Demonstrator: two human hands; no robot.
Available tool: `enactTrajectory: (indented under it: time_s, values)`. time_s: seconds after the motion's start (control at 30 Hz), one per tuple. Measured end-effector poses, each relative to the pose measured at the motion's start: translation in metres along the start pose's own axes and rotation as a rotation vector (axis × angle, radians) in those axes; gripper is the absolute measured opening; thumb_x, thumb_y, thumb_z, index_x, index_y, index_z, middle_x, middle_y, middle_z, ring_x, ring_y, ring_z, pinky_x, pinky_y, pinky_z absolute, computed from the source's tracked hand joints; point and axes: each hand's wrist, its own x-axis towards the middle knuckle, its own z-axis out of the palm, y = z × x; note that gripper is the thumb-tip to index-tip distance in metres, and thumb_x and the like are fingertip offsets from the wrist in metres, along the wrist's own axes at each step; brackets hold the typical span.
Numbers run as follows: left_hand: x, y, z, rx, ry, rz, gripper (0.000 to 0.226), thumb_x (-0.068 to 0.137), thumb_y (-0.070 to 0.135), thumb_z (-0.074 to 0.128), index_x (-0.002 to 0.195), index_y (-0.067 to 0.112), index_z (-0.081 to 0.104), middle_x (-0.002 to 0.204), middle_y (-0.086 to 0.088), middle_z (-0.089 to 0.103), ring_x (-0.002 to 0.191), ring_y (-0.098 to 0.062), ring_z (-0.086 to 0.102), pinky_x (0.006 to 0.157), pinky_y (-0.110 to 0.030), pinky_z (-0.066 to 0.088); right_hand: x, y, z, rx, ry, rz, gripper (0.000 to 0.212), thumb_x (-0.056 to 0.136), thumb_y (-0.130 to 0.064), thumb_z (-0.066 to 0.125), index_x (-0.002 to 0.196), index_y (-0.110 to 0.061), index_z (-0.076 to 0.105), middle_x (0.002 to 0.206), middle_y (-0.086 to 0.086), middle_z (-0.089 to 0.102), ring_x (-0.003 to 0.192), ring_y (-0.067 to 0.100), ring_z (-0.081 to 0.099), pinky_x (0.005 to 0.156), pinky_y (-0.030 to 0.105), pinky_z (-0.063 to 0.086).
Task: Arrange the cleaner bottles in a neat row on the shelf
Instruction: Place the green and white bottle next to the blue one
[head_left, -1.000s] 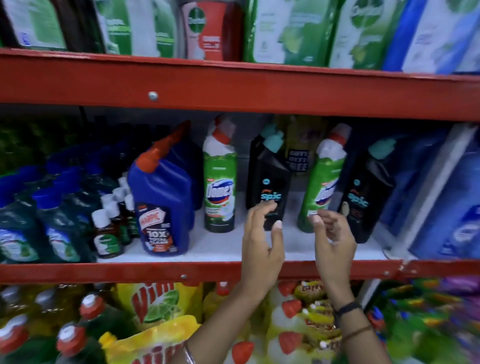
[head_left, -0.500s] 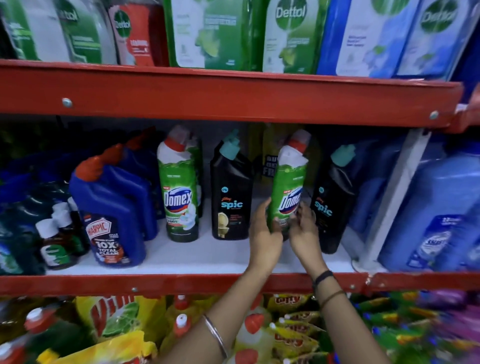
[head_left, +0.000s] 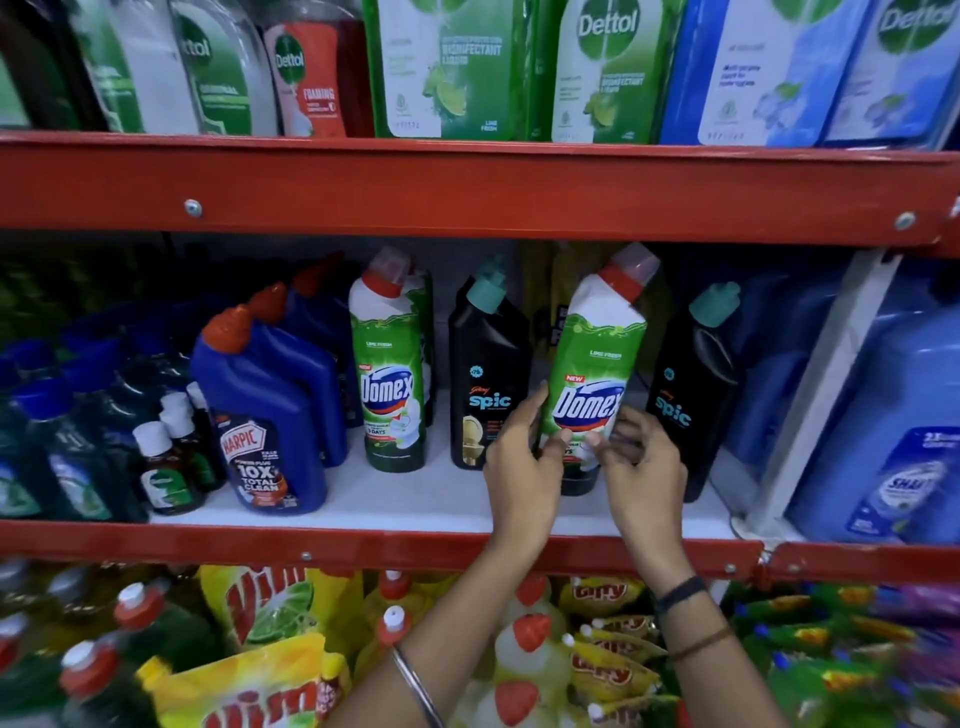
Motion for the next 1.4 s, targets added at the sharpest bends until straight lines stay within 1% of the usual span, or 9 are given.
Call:
enactTrajectory:
  time_s: [0.23, 0.33, 0.43, 0.5, 0.63, 0.7, 0.93, 1.13, 1.4]
  values:
    - [-0.014, 0.004, -0.057, -0.029, 0.022, 0.010, 0.049, 0.086, 0.011, 0.063, 0.131, 0.029, 0.051, 0.119, 0.016, 0.065, 0.109, -0.006, 0.062, 0.095, -0.037, 0.053, -0.035, -0.028, 0.026, 0.045, -0.052, -0.013, 0.030, 0.078, -0.011, 0.072, 0.105, -0.021, 0.060, 0.090, -0.013, 0.066, 0.079, -0.017, 0.059, 0.067, 0.002, 0.046]
    - [-0.019, 0.001, -0.085, -0.003, 0.070, 0.021, 0.048, 0.088, 0.015, 0.062, 0.132, 0.030, 0.050, 0.107, 0.029, 0.060, 0.101, 0.003, 0.060, 0.089, -0.027, 0.052, -0.048, -0.039, 0.047, 0.048, -0.091, -0.017, 0.032, 0.079, -0.014, 0.071, 0.110, -0.018, 0.064, 0.090, -0.010, 0.068, 0.078, -0.011, 0.062, 0.065, 0.001, 0.045]
    - [-0.019, -0.008, -0.111, -0.002, 0.115, 0.023, 0.048, 0.088, 0.018, 0.061, 0.133, 0.031, 0.049, 0.113, 0.014, 0.066, 0.102, -0.004, 0.062, 0.089, -0.031, 0.054, -0.060, -0.049, 0.072, 0.080, -0.129, -0.008, 0.031, 0.079, -0.011, 0.071, 0.110, -0.015, 0.065, 0.088, -0.009, 0.069, 0.077, -0.006, 0.064, 0.062, 0.001, 0.045]
    - [-0.018, -0.015, -0.126, 0.011, 0.146, 0.025, 0.050, 0.089, 0.015, 0.061, 0.134, 0.032, 0.048, 0.103, 0.014, 0.066, 0.090, -0.003, 0.063, 0.083, -0.028, 0.054, -0.067, -0.053, 0.089, 0.083, -0.148, -0.007, 0.033, 0.079, -0.011, 0.071, 0.111, -0.012, 0.064, 0.091, -0.003, 0.070, 0.082, 0.001, 0.065, 0.062, 0.003, 0.047]
    - [-0.013, -0.026, -0.152, 0.039, 0.187, 0.026, 0.050, 0.090, 0.011, 0.059, 0.136, 0.027, 0.046, 0.101, 0.029, 0.058, 0.084, 0.020, 0.056, 0.074, -0.001, 0.044, -0.075, -0.056, 0.117, 0.082, -0.188, 0.002, 0.036, 0.078, -0.013, 0.073, 0.112, -0.008, 0.063, 0.096, 0.002, 0.071, 0.084, 0.005, 0.066, 0.065, 0.004, 0.049]
    - [-0.009, -0.031, -0.160, 0.051, 0.203, 0.016, 0.051, 0.090, 0.011, 0.060, 0.137, 0.026, 0.045, 0.097, 0.037, 0.052, 0.084, 0.025, 0.053, 0.073, 0.002, 0.041, -0.078, -0.058, 0.127, 0.077, -0.199, 0.012, 0.038, 0.078, -0.014, 0.073, 0.113, -0.007, 0.062, 0.099, 0.004, 0.070, 0.086, 0.009, 0.066, 0.065, 0.003, 0.048]
    - [-0.002, -0.045, -0.166, 0.042, 0.192, -0.008, 0.053, 0.090, 0.006, 0.058, 0.137, 0.024, 0.044, 0.106, 0.037, 0.052, 0.094, 0.018, 0.054, 0.083, -0.013, 0.046, -0.080, -0.057, 0.144, 0.010, -0.187, -0.016, 0.034, 0.080, -0.010, 0.070, 0.113, -0.008, 0.063, 0.102, 0.008, 0.071, 0.083, 0.007, 0.063, 0.061, -0.002, 0.043]
    - [0.001, -0.049, -0.166, 0.075, 0.173, 0.023, 0.054, 0.090, 0.010, 0.059, 0.139, 0.026, 0.042, 0.133, 0.003, 0.059, 0.112, -0.009, 0.060, 0.092, -0.024, 0.049, -0.077, -0.051, 0.145, 0.000, -0.199, -0.012, 0.038, 0.081, -0.015, 0.070, 0.118, -0.008, 0.059, 0.107, 0.009, 0.070, 0.087, 0.010, 0.064, 0.064, 0.000, 0.045]
    - [-0.001, -0.052, -0.162, 0.133, 0.204, 0.077, 0.056, 0.092, 0.005, 0.053, 0.141, 0.026, 0.036, 0.134, -0.005, 0.059, 0.116, -0.015, 0.059, 0.092, -0.028, 0.053, -0.077, -0.046, 0.144, 0.007, -0.209, -0.022, 0.041, 0.081, -0.018, 0.070, 0.119, -0.008, 0.057, 0.110, 0.009, 0.068, 0.089, 0.009, 0.064, 0.064, 0.001, 0.046]
